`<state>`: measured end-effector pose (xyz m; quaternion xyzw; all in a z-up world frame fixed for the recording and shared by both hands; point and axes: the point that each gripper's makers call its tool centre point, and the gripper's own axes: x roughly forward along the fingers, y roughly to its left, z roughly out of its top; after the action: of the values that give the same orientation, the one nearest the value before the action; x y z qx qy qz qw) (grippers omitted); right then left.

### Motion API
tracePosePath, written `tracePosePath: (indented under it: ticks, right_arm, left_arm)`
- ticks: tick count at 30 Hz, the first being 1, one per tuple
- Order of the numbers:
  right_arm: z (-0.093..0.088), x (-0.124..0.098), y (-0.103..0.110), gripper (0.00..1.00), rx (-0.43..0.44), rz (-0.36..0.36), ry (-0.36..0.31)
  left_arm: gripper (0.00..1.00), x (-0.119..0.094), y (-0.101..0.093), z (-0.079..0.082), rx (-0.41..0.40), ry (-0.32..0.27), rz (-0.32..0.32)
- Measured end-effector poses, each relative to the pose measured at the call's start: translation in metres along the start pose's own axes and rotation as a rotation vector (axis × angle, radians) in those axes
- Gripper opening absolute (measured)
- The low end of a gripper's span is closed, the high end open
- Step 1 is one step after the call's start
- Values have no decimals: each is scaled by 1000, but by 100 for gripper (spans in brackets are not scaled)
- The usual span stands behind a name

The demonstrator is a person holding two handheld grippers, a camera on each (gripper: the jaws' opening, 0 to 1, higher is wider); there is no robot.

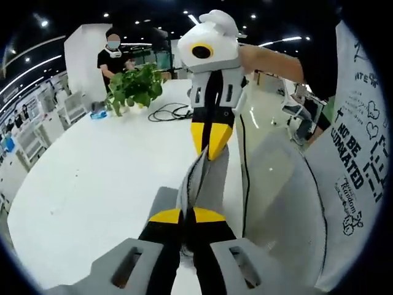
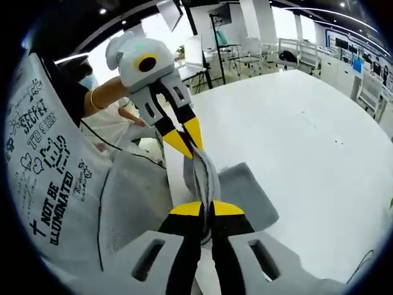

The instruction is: Fold the towel on the table until its edges align and the towel forms a compact rectangular stack.

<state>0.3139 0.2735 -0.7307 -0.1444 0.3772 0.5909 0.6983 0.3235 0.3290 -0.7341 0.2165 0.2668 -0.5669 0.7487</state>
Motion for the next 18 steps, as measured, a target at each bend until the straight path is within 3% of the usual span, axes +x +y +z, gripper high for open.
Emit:
tracePosePath:
  ticks: [8,11,18]
  right_arm:
    - [-15,20,-28,2,62,23,55]
    - [-23,32,-38,2,107,56,79]
    - [-38,58,-61,2,161,73,126]
  left_arm:
    - [5,28,18,-21,-87,32,-50]
    - [5,39,23,-34,-147,61,-88]
    - [5,66,38,-62,-226,116,-104]
